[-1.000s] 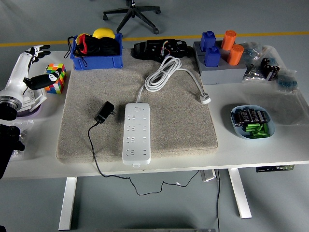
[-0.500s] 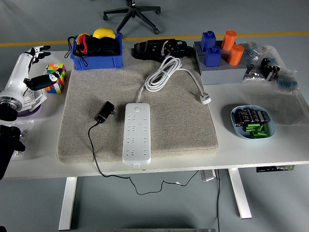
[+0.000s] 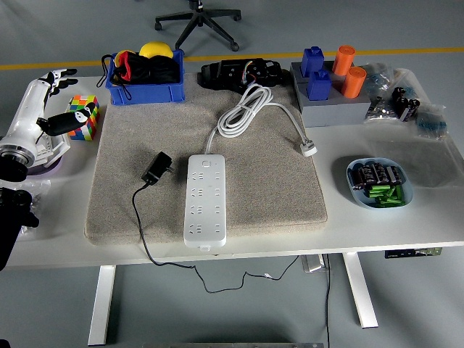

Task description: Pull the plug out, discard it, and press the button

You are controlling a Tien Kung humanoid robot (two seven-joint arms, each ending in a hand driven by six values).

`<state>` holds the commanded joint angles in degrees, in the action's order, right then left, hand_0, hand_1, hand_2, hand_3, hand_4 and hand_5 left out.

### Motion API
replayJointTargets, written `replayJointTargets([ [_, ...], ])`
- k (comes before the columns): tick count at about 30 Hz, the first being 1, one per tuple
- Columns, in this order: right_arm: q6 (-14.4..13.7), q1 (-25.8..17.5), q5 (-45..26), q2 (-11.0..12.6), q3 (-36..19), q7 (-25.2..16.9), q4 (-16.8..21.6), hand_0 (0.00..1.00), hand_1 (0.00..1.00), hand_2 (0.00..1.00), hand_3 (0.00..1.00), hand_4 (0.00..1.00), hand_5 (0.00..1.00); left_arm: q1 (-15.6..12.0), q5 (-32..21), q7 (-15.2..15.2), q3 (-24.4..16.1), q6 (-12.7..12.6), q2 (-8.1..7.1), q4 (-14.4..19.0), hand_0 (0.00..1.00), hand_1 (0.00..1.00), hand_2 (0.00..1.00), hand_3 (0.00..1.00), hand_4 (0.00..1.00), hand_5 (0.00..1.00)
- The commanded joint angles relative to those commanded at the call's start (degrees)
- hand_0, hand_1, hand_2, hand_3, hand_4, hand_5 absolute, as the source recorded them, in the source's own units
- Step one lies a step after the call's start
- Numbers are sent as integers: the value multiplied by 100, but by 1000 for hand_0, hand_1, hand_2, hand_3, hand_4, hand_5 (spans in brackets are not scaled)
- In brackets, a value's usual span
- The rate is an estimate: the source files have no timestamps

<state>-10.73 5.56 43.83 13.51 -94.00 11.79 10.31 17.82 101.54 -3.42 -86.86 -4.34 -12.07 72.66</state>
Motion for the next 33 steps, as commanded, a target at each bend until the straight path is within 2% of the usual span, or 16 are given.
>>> replayJointTargets([
  [33, 53, 8, 16, -47, -94, 1, 0, 746, 682, 642, 613, 660, 480, -27, -60, -24, -13, 20, 19, 35, 808, 781, 751, 818, 707, 95],
])
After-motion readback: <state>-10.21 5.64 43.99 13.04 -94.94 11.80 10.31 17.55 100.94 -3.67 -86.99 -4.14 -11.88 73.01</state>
